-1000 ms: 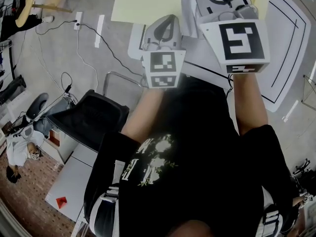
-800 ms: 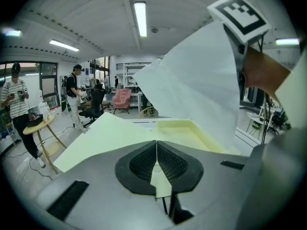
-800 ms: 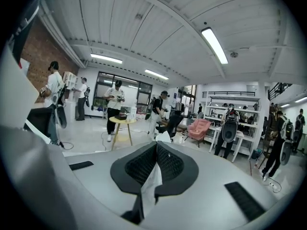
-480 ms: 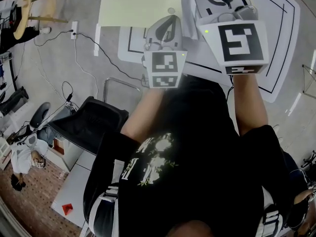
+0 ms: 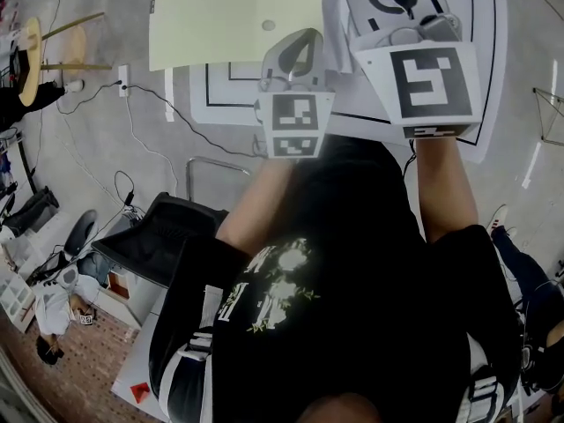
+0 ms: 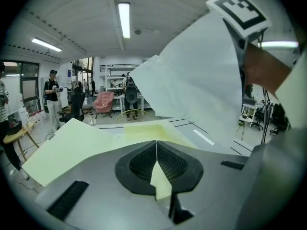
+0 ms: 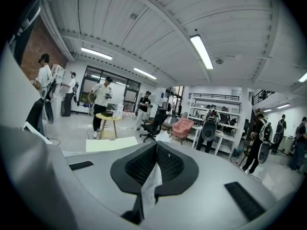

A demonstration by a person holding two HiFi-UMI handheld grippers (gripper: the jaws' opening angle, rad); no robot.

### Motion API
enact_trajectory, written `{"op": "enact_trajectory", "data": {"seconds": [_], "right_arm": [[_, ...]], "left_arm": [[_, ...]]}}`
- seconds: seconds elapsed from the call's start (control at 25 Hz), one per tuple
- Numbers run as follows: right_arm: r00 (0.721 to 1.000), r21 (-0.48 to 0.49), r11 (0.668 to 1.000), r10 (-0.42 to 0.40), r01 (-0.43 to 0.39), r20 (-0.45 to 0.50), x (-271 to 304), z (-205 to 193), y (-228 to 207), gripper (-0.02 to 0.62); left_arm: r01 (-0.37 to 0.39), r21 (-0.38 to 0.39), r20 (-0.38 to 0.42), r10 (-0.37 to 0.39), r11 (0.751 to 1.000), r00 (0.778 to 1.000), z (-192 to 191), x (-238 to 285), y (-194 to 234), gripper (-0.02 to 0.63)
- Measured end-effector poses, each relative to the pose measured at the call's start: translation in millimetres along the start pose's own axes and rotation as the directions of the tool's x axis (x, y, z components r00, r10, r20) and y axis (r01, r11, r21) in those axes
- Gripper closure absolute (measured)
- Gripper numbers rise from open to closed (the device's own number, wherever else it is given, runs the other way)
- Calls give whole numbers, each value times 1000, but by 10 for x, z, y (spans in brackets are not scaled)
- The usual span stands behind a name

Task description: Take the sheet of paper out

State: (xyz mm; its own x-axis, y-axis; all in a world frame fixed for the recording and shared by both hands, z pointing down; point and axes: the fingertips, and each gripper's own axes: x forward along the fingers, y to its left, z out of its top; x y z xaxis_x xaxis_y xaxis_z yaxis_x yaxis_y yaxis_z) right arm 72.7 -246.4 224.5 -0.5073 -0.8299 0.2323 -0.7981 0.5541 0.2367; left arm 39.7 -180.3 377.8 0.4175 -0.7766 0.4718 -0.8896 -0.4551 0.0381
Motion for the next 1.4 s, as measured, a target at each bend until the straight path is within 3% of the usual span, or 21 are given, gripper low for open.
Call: {"op": "enact_trajectory", "data": {"seconds": [0.52,1.04,1.24,1.4], "right_arm": [[990,-2,992,-129,129,-49,-432,-305,-514,592],[960,42,966,-247,255,-130,-840,-756,-926,592],[950,10,964,-260,266,-175,-970,-1090,-1002,592],[930,-93,959,-281,266,-237,-999,-1535,-974,592]], "left_arm": [[131,55,-4,-131,990,991,55,291,-573,603],[272,101,-51,-269,957,962,7,547,-1079,603],[304,107,-74,-297,947,952,-23,574,-1248,603],[310,111,-91,-301,944,949,-60,606,-1270,603]]}}
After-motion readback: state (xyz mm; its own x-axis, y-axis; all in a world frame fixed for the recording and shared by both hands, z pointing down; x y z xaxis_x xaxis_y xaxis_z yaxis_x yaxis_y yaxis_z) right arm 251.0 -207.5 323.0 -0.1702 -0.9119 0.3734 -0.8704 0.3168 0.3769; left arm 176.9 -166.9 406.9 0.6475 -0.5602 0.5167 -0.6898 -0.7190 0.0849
